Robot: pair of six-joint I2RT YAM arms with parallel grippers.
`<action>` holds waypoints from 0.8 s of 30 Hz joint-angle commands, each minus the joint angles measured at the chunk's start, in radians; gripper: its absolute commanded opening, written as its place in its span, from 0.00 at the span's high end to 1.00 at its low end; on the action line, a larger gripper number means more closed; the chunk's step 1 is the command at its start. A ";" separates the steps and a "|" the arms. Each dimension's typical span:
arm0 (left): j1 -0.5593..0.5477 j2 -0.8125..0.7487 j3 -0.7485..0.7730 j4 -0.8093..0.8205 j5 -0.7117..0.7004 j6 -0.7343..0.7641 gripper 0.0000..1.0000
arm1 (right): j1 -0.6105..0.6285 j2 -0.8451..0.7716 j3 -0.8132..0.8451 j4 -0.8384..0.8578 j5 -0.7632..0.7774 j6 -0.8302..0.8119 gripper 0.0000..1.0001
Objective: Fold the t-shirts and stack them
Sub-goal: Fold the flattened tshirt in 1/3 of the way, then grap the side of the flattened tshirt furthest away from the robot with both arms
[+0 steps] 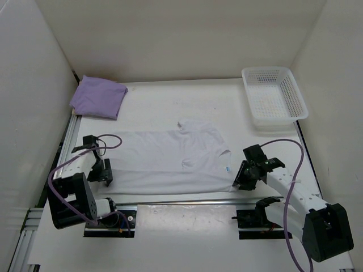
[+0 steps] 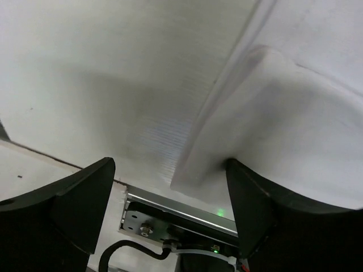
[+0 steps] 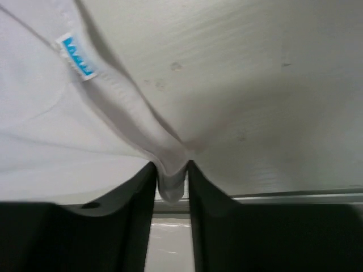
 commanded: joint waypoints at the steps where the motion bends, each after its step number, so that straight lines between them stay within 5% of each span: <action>1: 0.016 -0.007 -0.022 0.011 -0.060 -0.013 0.08 | -0.009 -0.016 0.022 -0.074 0.074 -0.014 0.60; 3: 0.039 -0.029 0.053 0.011 -0.077 -0.013 0.00 | -0.009 -0.007 0.102 -0.074 0.110 -0.045 0.55; 8: 0.039 -0.022 0.286 0.011 0.040 -0.013 0.00 | -0.009 0.157 0.443 -0.035 0.128 -0.259 0.48; 12: 0.008 0.167 0.466 0.011 0.208 -0.013 0.00 | -0.009 0.546 0.809 -0.022 0.070 -0.374 0.47; 18: -0.027 0.509 0.727 0.020 0.257 -0.013 0.00 | -0.069 1.057 1.360 -0.065 -0.040 -0.398 0.47; 24: -0.072 0.679 0.869 0.072 0.294 -0.013 0.00 | -0.069 1.401 1.691 -0.065 -0.105 -0.378 0.44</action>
